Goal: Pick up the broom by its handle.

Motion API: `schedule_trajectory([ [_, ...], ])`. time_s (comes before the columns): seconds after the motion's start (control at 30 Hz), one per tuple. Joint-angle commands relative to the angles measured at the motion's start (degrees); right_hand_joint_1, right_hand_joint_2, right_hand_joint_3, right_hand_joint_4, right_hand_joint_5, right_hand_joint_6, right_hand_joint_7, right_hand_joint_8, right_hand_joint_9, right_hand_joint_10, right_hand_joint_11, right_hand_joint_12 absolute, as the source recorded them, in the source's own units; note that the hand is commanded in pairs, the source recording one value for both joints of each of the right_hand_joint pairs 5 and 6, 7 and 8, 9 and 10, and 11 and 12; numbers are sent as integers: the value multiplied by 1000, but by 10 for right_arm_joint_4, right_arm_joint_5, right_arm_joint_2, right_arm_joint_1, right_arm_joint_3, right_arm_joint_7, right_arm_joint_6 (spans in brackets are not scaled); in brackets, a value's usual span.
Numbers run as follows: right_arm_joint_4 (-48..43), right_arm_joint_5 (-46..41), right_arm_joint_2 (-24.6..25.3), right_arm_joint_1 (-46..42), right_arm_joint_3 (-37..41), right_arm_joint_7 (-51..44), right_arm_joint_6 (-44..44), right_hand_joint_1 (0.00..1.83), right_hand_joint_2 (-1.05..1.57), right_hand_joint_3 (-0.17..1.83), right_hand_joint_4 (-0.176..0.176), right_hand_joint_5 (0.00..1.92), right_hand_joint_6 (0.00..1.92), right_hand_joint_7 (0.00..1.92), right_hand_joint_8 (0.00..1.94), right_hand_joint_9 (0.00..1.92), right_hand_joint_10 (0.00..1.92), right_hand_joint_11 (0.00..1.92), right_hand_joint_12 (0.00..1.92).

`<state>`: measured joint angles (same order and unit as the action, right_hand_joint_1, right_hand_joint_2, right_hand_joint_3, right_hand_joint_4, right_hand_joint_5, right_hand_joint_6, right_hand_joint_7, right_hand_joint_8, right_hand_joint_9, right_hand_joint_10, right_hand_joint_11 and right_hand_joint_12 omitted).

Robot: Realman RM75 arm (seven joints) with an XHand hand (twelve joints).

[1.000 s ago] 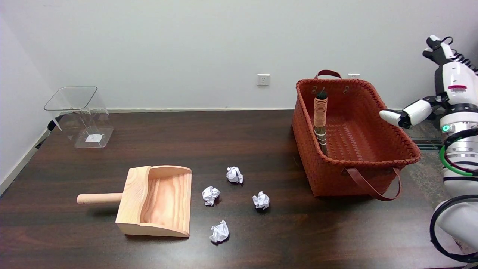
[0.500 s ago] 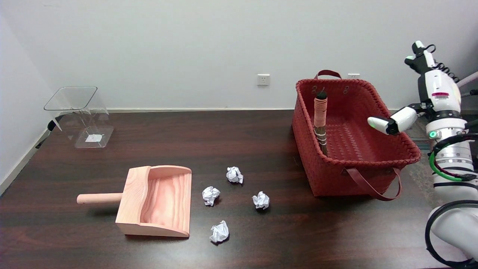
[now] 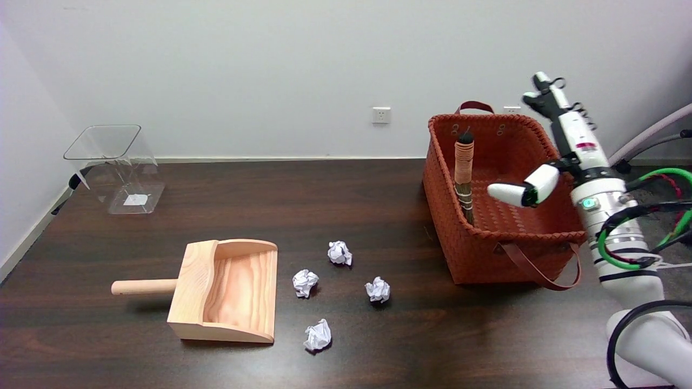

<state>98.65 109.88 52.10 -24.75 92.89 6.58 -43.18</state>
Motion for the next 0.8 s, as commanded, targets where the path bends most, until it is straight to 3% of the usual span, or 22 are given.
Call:
schedule_trajectory([
  [0.03, 66, 10, -11, 10, -83, 118, 62, 1039, -712, 1256, 0, 109, 109, 336, 336, 296, 296, 257, 257],
  [0.37, 34, 10, -25, 40, -114, 182, 57, 1031, -711, 1265, 0, 122, 122, 341, 341, 257, 257, 108, 108],
  [0.8, -51, 4, -45, 117, -200, 238, 24, 1036, -707, 1244, 0, 115, 115, 353, 353, 270, 270, 100, 100],
])
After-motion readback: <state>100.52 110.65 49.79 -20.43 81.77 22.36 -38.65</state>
